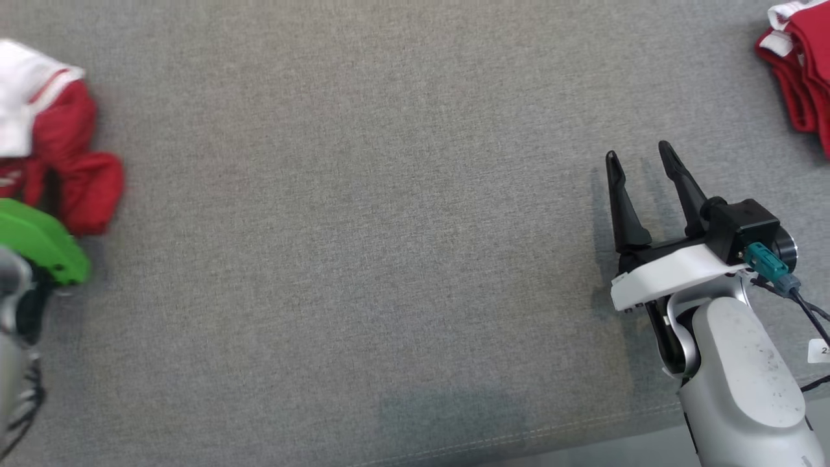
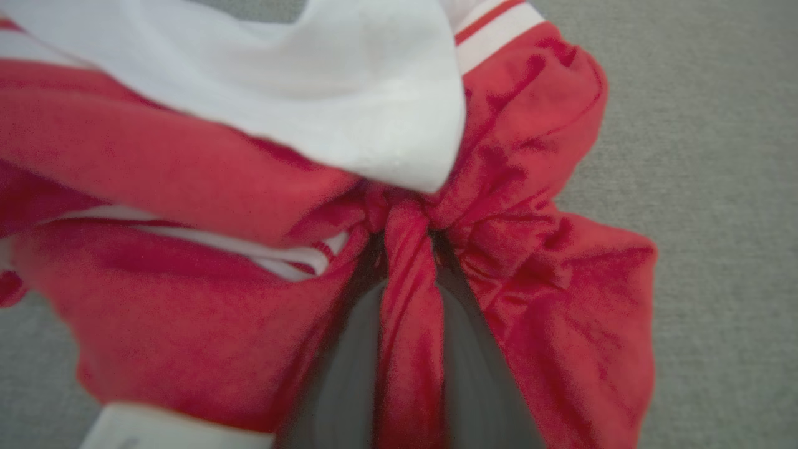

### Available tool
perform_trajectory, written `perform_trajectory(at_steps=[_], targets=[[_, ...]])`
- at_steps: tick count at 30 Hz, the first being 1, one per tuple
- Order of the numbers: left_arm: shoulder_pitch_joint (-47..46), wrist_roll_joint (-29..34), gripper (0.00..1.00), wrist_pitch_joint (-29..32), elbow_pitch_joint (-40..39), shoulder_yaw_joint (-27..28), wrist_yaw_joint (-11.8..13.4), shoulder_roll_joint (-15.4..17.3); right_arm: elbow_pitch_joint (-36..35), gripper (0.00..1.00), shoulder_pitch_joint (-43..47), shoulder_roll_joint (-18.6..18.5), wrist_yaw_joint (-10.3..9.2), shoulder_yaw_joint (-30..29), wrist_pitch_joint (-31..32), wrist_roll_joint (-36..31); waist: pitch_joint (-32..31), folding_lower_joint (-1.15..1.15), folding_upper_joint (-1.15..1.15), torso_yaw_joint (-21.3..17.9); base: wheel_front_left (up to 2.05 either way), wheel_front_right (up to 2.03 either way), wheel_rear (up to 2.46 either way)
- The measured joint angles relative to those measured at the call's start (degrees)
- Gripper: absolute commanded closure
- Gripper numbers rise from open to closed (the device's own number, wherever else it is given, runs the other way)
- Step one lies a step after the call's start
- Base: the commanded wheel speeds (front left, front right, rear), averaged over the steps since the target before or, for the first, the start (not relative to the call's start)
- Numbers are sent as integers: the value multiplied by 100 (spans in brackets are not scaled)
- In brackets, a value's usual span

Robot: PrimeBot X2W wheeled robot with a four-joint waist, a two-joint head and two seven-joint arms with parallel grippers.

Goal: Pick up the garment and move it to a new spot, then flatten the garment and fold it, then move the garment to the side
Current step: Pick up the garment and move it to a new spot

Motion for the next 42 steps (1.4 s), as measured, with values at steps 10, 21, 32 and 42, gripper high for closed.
perform_trajectory(at_steps=[10,21,32,42], targets=[[-124,341,100,-786,-1085,-928,-45,-1003,109,0,153,222,0,-60,0,110,-511,0,0,-101,0,0,0],[-203,797,100,-961,-1543,-1688,-46,-2204,154,0,188,298,0,-47,-1,214,-740,0,0,-577,0,0,0],[721,1875,0,-968,-1238,-236,122,-2349,256,0,279,307,0,149,0,371,-998,0,0,-1069,0,0,0],[1839,3167,0,-970,-2071,1670,396,-2336,250,0,328,310,0,198,0,424,-1154,0,0,-784,0,0,0]])
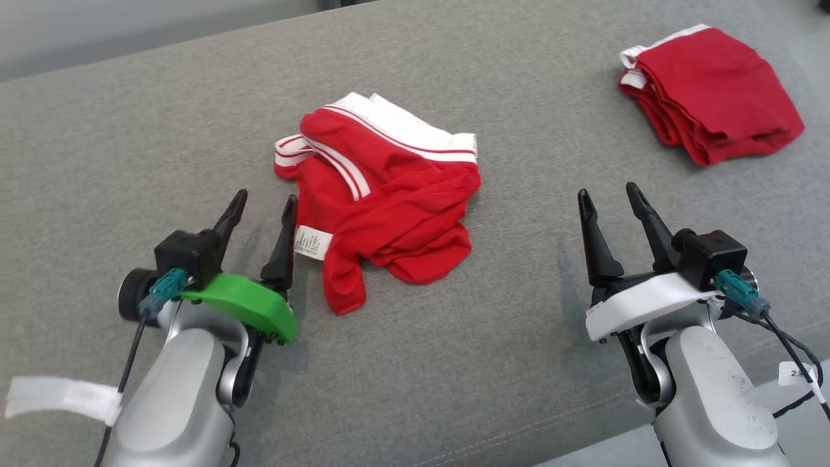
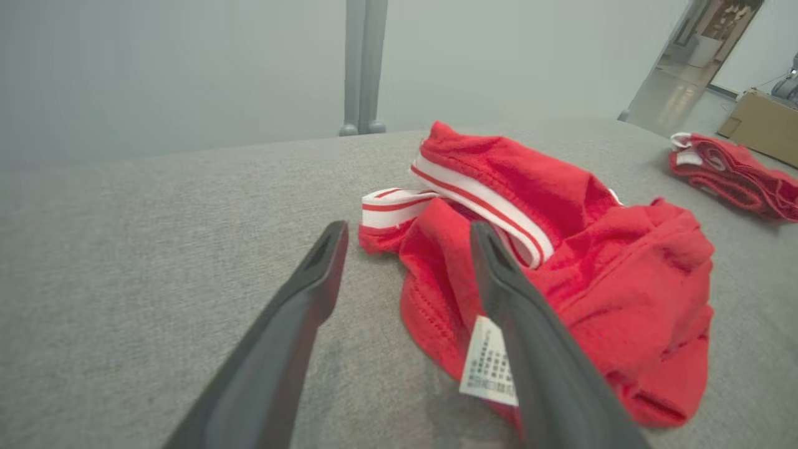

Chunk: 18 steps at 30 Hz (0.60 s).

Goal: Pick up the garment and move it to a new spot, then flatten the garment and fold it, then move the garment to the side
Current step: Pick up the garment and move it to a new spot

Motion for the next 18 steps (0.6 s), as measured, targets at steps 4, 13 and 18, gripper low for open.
perform_trajectory(at_steps=[4,13,18], targets=[[483,368,0,0,-209,605,-19,-132,0,0,1,0,-1,18,0,-30,-27,0,0,286,0,0,0],[1474,1031,0,0,-622,1679,-201,-561,163,0,79,9,0,170,0,-18,-245,0,0,887,0,0,0],[1825,1226,0,-3,-813,1947,-296,-755,324,0,157,4,0,302,0,-22,-420,0,0,1032,0,0,0]])
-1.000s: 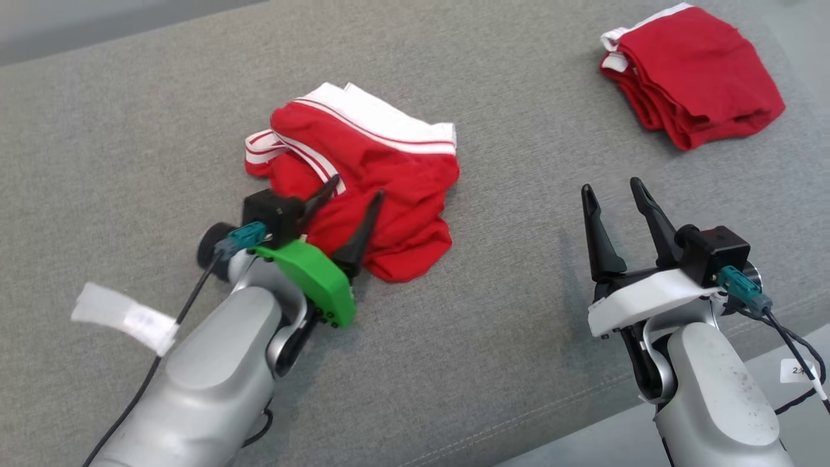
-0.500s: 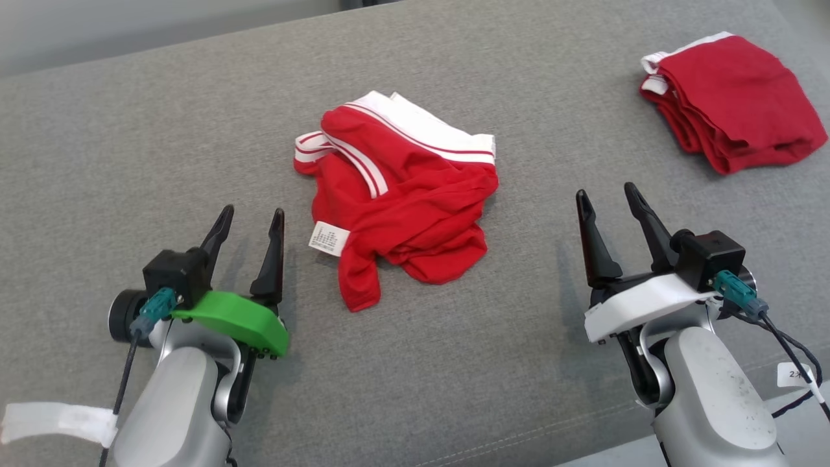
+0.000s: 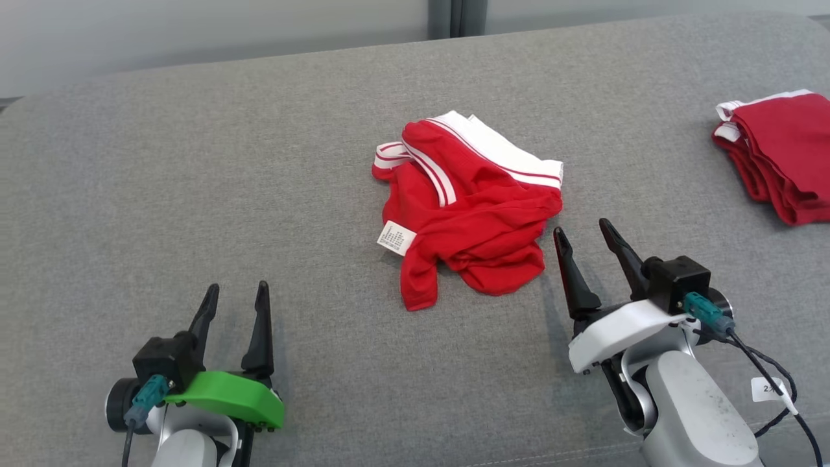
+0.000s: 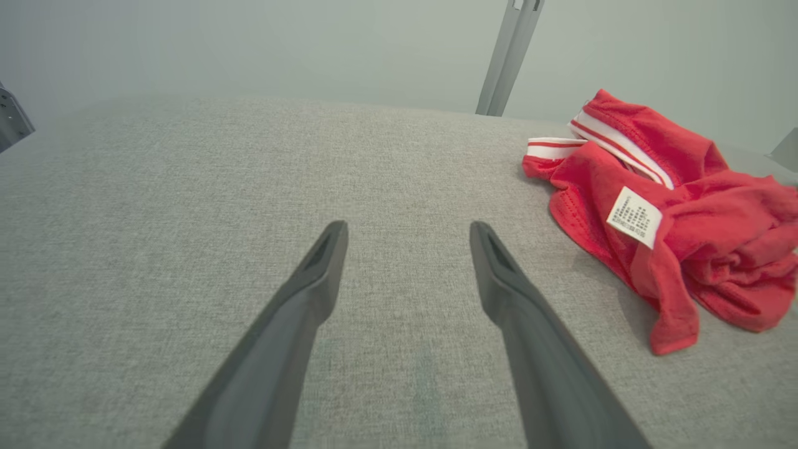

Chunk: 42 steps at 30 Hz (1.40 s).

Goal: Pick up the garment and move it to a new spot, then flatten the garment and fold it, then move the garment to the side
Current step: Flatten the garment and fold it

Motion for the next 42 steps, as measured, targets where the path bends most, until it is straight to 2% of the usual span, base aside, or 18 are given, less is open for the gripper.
perform_trajectory(at_steps=[4,11,18,19,20,21,23,28,35,38,42], targets=[[120,115,0,-4,-48,40,-64,-113,226,0,-60,2,0,80,0,-136,-72,0,0,176,0,0,0],[83,82,0,-4,-71,-254,-120,-174,902,0,-637,-125,-1,126,0,-347,-6,0,0,516,0,0,0],[32,-140,0,-4,-88,-341,-137,-181,2120,0,-1211,-178,0,19,-1,-500,96,0,0,881,0,0,0],[33,-147,0,-4,-91,-335,-137,-181,2298,27,-1278,-186,-1,11,-1,-522,108,0,0,928,0,0,0],[34,-158,0,-4,-99,-326,-137,-182,2424,76,-1315,-183,-1,16,0,-522,119,0,0,972,0,0,0],[35,-158,0,-4,-115,-319,-137,-181,2505,100,-1340,-179,0,37,-1,-520,127,0,0,1008,0,0,0],[42,-158,0,-4,-152,-303,-137,-181,2495,100,-1380,-156,0,51,0,-428,139,0,0,1062,0,0,0],[60,-218,0,-4,-268,-300,-138,-182,1635,100,-1405,-153,-1,162,0,-198,115,0,0,1042,0,0,0],[60,-289,0,-4,-213,-465,-140,-182,631,100,-2150,-41,-1,1215,0,275,-23,0,0,1009,0,0,0],[62,-480,0,-4,-209,-604,-135,-183,279,100,-2698,0,-1,1618,0,646,-104,0,0,1138,0,0,0],[137,-509,0,-4,-194,-710,-113,-189,-152,100,-2937,-5,-1,1606,0,1096,-205,0,0,1319,0,0,0]])
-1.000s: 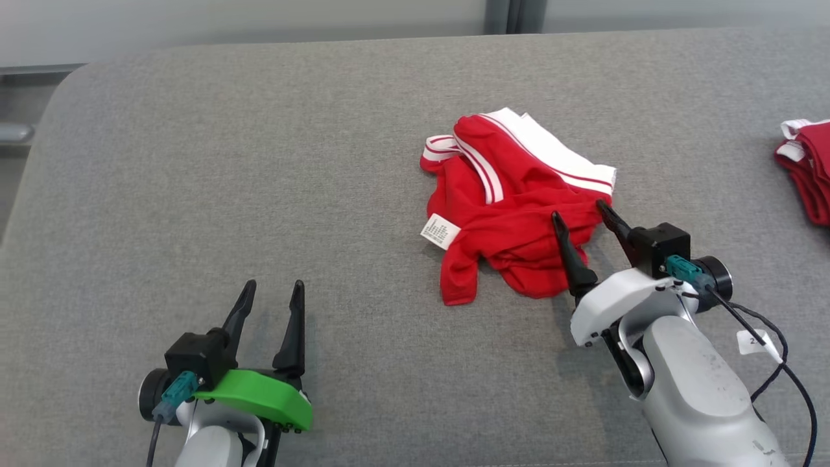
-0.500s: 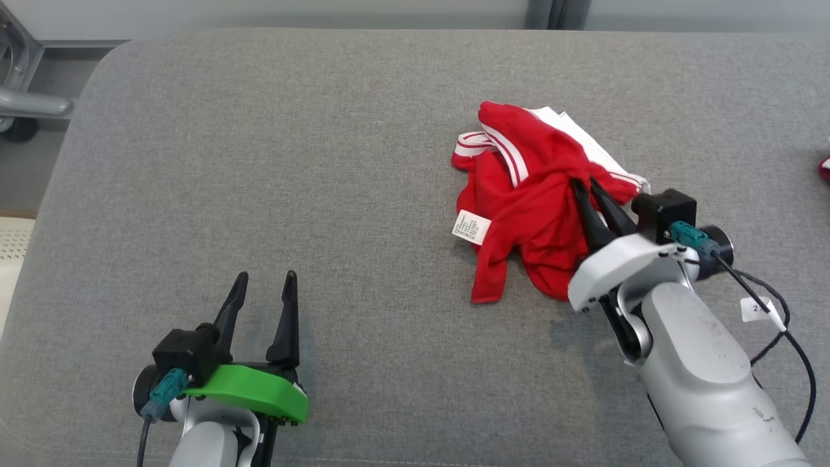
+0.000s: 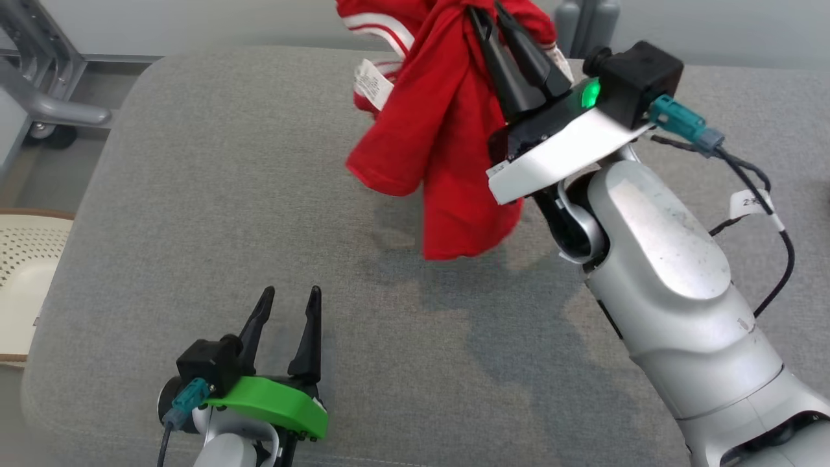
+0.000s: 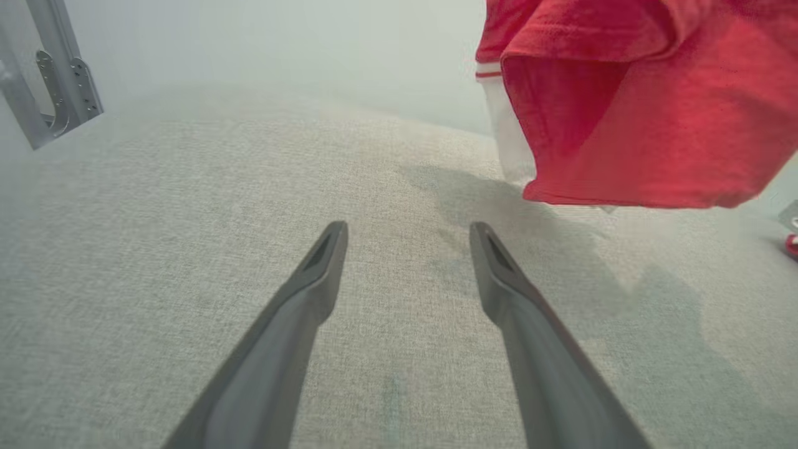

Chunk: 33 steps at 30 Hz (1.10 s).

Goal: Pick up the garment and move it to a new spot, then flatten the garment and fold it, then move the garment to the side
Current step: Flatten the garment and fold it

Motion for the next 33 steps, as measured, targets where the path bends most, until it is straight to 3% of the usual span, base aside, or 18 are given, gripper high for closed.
perform_trajectory(at_steps=[4,11,12,13,14,19,24,27,33], targets=[[122,-2,0,0,12,32,22,4,-22,100,42,19,0,-377,0,2,-92,0,0,135,0,0,0],[118,-18,0,0,-1,-66,25,4,1823,100,584,-528,-3,-999,0,-840,21,0,0,120,0,0,0],[96,-19,0,0,-8,-94,25,3,2145,81,648,-591,-3,-1050,1,-927,52,0,0,108,0,0,0],[75,-26,0,0,-7,-126,25,3,2409,25,701,-636,-2,-1112,1,-983,80,0,0,96,0,0,0],[49,-40,0,0,-4,-171,25,3,2669,0,738,-662,-1,-1202,1,-1031,103,0,0,83,0,0,0],[-54,-134,0,0,-47,-369,29,1,3114,0,882,-865,-2,-1506,0,-1311,152,0,0,-41,0,0,0],[-71,-133,0,0,-67,-346,96,2,2631,0,1185,-907,-2,-1717,0,-1348,101,0,0,-225,0,0,0],[-74,-125,0,0,-78,-326,96,2,2134,0,1406,-803,-2,-1491,-1,-1290,55,0,0,-342,0,0,0],[-80,-129,0,0,-81,-405,82,1,1521,0,1772,-612,-2,-311,-1,-926,16,0,0,-420,0,0,0]])
